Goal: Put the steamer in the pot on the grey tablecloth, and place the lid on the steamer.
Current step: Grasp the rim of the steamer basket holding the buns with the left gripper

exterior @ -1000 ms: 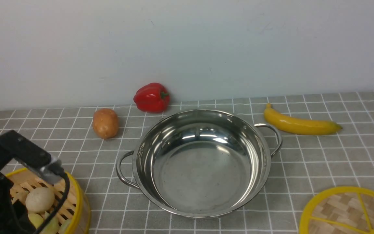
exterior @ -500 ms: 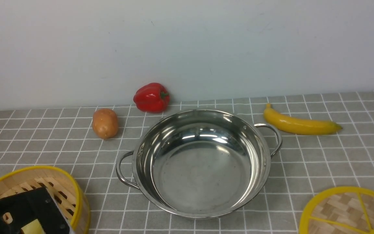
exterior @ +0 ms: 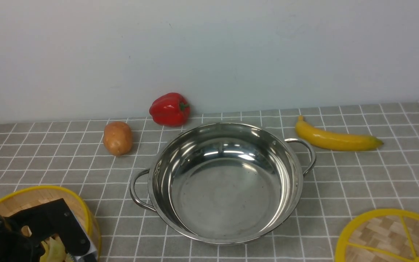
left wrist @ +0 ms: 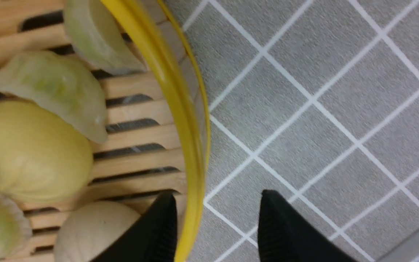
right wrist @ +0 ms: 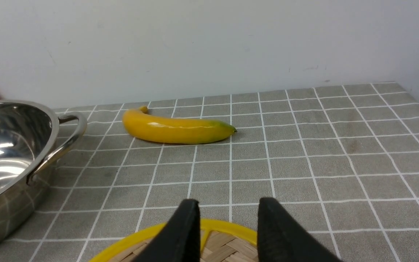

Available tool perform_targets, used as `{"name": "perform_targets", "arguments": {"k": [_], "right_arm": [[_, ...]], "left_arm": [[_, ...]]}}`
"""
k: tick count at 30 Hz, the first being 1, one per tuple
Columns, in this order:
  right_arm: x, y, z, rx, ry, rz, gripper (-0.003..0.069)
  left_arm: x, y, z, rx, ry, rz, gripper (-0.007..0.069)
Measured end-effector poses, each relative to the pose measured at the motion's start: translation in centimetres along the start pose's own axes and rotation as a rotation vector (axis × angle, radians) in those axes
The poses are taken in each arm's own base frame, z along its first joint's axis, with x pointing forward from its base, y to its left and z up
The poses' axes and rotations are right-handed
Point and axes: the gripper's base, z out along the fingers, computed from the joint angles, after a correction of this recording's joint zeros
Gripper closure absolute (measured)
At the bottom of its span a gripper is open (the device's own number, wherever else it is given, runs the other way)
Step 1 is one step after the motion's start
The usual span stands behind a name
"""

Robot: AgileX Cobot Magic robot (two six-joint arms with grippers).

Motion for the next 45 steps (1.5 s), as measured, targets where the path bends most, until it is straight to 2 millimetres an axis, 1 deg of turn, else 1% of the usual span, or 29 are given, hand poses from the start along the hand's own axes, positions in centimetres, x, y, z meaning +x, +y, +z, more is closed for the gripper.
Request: {"name": "perform_targets", "arguments": {"k": [9,15,22,25,29,30,31,32,33,40,43,45], "right_arm": [[0.0,0.0,0.0,0.000,0.000,0.000,0.0414],[0.0,0.0,0.0,0.000,0.000,0.000,0.0414],[0.0,0.0,0.0,0.000,0.000,0.000,0.0414],[0.0,0.0,0.0,0.000,0.000,0.000,0.0414],[0.0,0.0,0.0,0.000,0.000,0.000,0.0414],[0.0,0.0,0.0,0.000,0.000,0.000,0.0414],[0.0,0.0,0.0,0.000,0.000,0.000,0.0414],[0.0,0.0,0.0,0.000,0.000,0.000,0.0414],[0.0,0.0,0.0,0.000,0.000,0.000,0.0414],[0.0,0.0,0.0,0.000,0.000,0.000,0.0414],[0.0,0.0,0.0,0.000,0.000,0.000,0.0414],[0.0,0.0,0.0,0.000,0.000,0.000,0.0414]], "left_arm": [[-0.4,0.6,1.4,0.025,0.047,0.014,0.0319],[-0.7,1.2,2.8,0.040,0.101,0.000,0.0319],[-1.1,1.6,3.2,0.016,0.073,-0.008,0.0323],[-1.1,1.6,3.4,0.020,0.080,-0.005,0.0376],[-1.2,1.6,4.3,0.049,0.105,-0.005,0.0484],[-1.2,1.6,4.3,0.050,0.105,-0.005,0.0489],[-1.3,1.6,4.4,0.058,0.099,-0.014,0.0540],[-1.3,1.6,4.4,0.059,0.096,-0.018,0.0547],[-1.4,1.6,4.4,0.061,0.092,-0.027,0.0582],[-1.3,1.5,4.3,0.069,0.102,-0.033,0.0589],[-1.3,1.6,3.5,0.052,0.088,-0.049,0.0589],[-1.3,1.7,2.0,0.023,0.061,-0.060,0.0580]]}}
